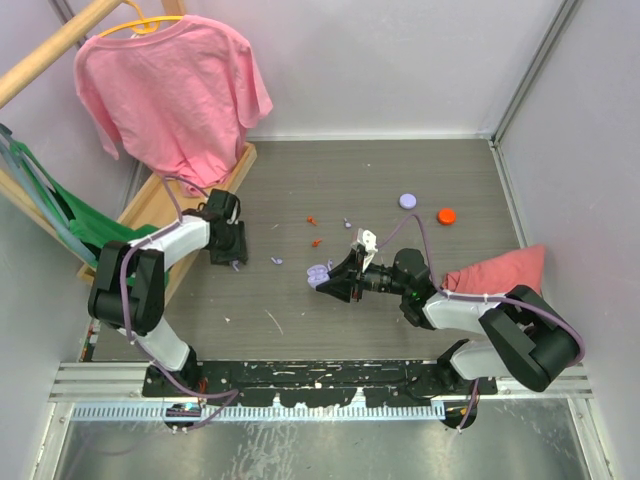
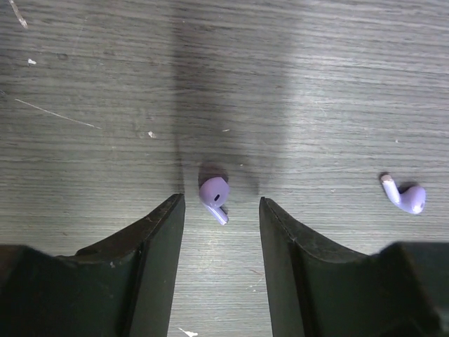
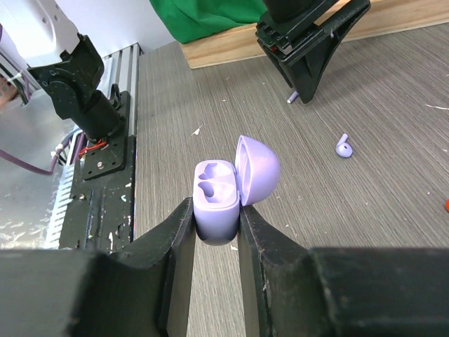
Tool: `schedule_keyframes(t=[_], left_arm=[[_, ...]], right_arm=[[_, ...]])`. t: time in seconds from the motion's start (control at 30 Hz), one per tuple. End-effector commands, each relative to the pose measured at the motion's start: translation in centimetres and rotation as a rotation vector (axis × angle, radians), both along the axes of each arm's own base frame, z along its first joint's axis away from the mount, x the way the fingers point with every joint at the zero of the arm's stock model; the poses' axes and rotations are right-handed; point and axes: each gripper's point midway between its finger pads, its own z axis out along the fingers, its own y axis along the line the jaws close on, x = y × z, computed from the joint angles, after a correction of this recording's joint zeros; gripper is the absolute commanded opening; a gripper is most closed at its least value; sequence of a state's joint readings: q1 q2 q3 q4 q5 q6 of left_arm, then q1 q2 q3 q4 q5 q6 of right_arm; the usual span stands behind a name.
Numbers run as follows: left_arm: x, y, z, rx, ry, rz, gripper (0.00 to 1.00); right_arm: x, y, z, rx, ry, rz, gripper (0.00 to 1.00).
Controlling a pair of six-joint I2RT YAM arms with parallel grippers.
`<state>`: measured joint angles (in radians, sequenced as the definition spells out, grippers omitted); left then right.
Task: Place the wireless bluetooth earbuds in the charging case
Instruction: Pick up the earbud from the center of the board.
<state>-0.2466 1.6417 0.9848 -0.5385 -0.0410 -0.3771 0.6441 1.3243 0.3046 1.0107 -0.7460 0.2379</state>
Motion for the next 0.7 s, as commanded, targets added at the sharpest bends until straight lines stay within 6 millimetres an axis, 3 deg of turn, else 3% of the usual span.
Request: schedule_keyframes(t=[0.0,0.43,0.67], left_arm=[[0.9,0.4,0.4,0.030,-0.005,-0.004,0.47],[0.7,0.2,-0.8,0.031,0.053,-0.021,0.28],[-0.1,-0.5,-0.4,-0.001,0.057,-0.033,0.20]], right_arm=[[0.5,0.6,2.4,0.048,-0.076,0.012,0.01],[0.6,0.6,2.2,0.043,-0.070,0.009,0.01],[0.7,0.6,2.1,0.035,-0.068,0.002,0.01]])
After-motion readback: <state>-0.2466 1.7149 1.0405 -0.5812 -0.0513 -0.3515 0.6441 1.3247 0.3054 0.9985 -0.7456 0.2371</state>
